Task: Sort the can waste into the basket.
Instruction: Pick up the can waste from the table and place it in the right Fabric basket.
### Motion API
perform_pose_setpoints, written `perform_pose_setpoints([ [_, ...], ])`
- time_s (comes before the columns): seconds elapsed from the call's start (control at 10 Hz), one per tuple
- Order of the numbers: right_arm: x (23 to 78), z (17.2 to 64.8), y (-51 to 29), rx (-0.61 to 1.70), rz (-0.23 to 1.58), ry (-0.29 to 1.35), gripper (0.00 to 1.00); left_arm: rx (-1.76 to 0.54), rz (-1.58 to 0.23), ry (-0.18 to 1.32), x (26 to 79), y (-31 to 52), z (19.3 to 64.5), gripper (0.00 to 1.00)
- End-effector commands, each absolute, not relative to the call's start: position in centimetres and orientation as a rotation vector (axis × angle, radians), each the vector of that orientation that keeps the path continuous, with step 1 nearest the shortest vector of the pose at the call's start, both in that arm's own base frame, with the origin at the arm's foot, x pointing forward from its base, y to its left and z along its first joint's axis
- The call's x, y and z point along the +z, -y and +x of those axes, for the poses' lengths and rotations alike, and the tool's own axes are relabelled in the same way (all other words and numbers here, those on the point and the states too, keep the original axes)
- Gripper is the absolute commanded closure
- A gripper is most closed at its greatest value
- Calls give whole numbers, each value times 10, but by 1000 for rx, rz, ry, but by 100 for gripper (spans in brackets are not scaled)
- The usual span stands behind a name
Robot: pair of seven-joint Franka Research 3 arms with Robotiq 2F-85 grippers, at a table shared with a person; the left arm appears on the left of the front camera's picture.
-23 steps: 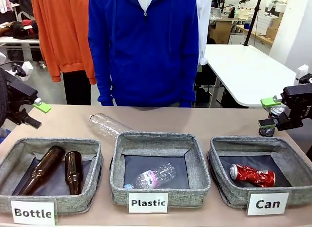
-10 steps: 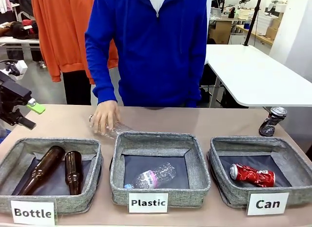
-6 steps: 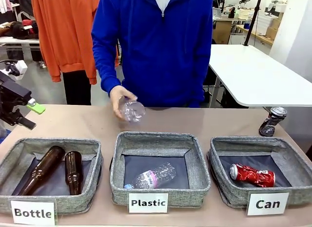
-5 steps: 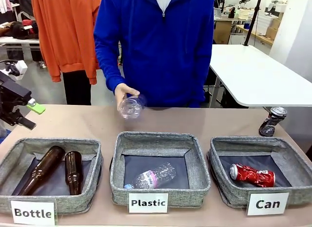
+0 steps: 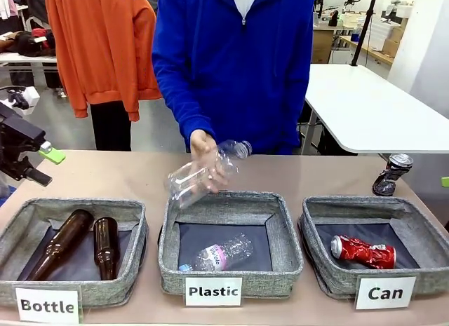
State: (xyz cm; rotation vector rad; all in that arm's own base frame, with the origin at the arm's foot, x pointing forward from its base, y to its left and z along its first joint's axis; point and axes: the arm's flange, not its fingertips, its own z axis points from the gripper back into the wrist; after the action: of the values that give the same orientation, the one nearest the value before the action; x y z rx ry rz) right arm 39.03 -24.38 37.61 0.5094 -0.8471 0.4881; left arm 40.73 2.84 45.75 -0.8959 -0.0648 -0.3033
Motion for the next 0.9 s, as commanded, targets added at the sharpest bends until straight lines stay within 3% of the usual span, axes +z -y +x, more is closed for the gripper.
perform_pose_setpoints([
  [0.0, 375, 392, 236, 489, 497, 840, 0, -307, -886, 64, 458, -27, 405, 0],
  [0.4, 376, 392, 240, 495, 510, 842, 0, -307, -886, 64, 458, -27, 405, 0],
  [0.8, 340, 418, 236, 599, 459, 836, 0, -307, -886, 64, 458, -27, 405, 0],
])
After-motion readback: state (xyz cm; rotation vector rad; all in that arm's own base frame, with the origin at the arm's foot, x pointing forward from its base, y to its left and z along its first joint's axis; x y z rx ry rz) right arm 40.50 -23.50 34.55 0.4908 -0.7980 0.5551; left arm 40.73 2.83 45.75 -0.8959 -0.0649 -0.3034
